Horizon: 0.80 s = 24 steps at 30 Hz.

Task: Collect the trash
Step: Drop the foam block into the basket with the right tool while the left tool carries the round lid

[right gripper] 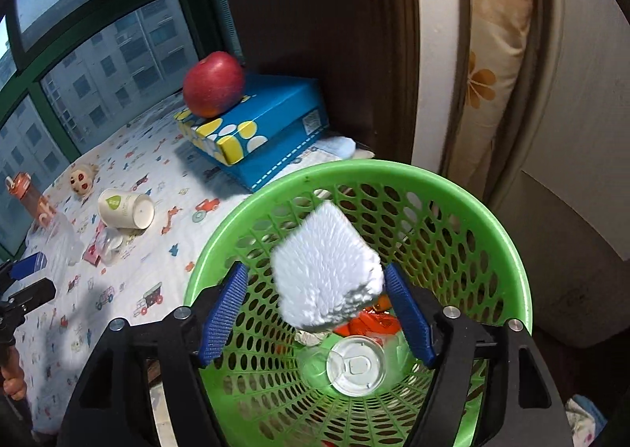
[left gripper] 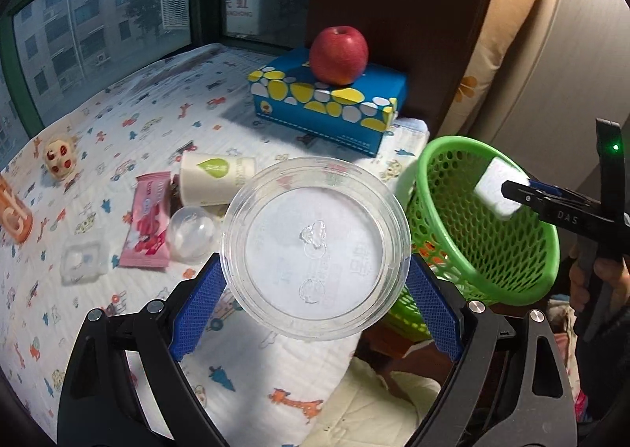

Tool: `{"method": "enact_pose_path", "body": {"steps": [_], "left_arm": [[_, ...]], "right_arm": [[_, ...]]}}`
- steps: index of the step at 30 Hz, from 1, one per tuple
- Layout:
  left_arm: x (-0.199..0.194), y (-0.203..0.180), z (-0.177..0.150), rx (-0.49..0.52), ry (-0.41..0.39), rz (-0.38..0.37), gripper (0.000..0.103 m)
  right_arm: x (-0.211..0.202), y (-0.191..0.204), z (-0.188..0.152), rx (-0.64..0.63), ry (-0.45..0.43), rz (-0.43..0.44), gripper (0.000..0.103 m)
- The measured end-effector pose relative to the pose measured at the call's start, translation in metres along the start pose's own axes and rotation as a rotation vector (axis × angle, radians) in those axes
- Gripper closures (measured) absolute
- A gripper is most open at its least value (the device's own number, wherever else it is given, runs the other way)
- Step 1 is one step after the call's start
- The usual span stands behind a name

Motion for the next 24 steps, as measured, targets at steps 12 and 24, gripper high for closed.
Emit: {"method": "enact_pose_path", "body": {"steps": [12,24], "left_arm": [[0.031,-0.088,0.016,0.122,0.039,-0.090,0.014],[0.065,-0.156,0.008,0.200,0.112,-0.159,0.014]], "right_arm": [[-0.033,-0.048,-0.005,0.089,-0.064,-0.027,0.026],[-0.058,-0.077,-0.015,0.152,-0.106,-0.030,0.024]]}}
Point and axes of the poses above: each gripper's, at about its wrist camera, not at the fingertips, and x roughly the way its jaws point, y to its left, z to its top, the point moved 10 cm from there along x, roughly the way its jaws point, and after that the axes turned 5 degrees about -x, right-handed, at the moved point
